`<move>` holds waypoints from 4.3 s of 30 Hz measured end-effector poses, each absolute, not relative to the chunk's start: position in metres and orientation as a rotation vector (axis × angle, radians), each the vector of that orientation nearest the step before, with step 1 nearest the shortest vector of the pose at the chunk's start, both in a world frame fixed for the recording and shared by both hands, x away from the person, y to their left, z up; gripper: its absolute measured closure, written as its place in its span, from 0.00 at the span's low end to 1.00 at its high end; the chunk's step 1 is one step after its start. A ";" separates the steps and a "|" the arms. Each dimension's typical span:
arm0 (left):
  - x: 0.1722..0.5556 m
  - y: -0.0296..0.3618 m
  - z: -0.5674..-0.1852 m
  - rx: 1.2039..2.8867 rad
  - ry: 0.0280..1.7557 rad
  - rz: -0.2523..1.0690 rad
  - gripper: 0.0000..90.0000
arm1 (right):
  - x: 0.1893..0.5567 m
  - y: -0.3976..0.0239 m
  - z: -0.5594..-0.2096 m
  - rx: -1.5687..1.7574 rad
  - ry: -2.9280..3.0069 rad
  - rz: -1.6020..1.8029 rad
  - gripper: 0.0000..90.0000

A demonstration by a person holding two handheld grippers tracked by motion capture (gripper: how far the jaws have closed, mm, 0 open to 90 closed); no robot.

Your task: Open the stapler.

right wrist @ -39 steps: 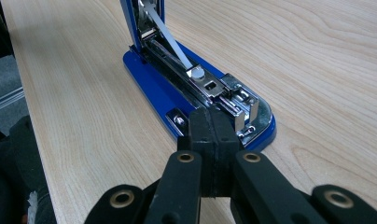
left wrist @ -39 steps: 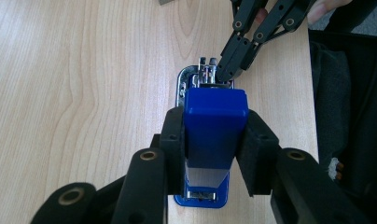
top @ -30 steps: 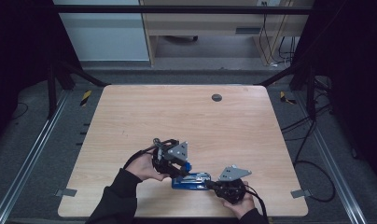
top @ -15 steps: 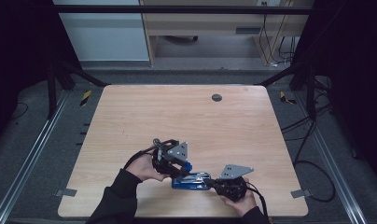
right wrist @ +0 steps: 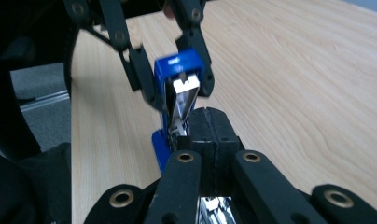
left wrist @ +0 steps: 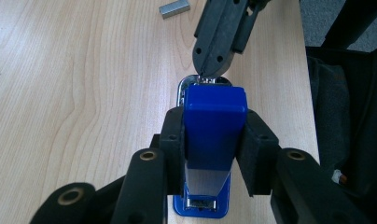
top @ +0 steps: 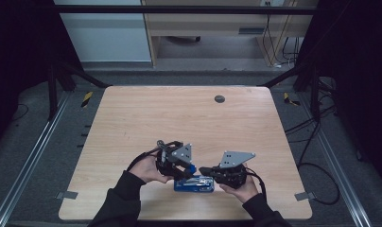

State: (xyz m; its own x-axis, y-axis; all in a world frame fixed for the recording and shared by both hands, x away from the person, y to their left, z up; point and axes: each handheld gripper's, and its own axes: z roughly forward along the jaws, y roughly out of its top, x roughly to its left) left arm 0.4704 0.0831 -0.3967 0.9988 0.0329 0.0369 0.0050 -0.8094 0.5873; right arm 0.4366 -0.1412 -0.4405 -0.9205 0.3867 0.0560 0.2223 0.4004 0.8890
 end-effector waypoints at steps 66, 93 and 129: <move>0.405 0.161 -0.430 1.708 0.946 0.646 0.88 | 0.438 -0.137 -0.441 0.549 2.517 1.562 1.00; 0.319 0.097 -0.504 1.518 1.088 0.755 1.00 | 0.439 -0.137 -0.441 0.560 2.522 1.568 1.00; 0.342 0.021 -0.535 1.669 1.036 0.744 1.00 | 0.439 -0.137 -0.441 0.562 2.527 1.574 1.00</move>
